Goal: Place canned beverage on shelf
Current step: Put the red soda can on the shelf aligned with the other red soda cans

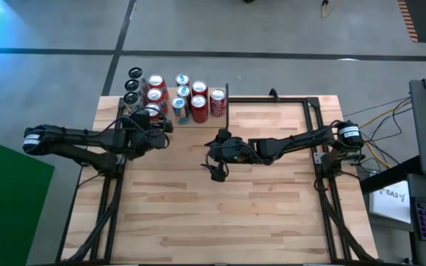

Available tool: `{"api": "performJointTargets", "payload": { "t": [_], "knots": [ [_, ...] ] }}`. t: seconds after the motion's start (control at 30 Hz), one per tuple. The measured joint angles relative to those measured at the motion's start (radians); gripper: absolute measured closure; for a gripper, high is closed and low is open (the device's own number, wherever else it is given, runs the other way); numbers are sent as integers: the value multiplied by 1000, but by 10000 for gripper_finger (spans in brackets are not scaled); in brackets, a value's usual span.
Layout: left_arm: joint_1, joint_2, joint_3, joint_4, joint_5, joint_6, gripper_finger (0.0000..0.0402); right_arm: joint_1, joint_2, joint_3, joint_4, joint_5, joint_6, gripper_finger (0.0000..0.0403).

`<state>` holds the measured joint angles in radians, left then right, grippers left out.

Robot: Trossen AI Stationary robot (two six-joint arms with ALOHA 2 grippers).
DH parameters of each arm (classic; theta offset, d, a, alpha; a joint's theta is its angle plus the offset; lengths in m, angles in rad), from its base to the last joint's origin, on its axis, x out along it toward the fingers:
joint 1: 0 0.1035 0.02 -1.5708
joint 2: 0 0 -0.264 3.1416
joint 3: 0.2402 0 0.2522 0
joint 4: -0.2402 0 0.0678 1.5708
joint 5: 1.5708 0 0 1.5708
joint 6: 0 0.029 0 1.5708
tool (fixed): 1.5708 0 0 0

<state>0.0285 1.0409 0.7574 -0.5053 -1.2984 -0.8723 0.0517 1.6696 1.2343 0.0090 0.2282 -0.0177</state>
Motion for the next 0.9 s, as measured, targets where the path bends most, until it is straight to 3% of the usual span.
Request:
{"api": "performJointTargets", "payload": {
  "t": [0.9],
  "knots": [
    [19, 0, 0, 43, 0, 42, 86, 0, 0, 0, 1, 0, 10, 49]
  ]
}}
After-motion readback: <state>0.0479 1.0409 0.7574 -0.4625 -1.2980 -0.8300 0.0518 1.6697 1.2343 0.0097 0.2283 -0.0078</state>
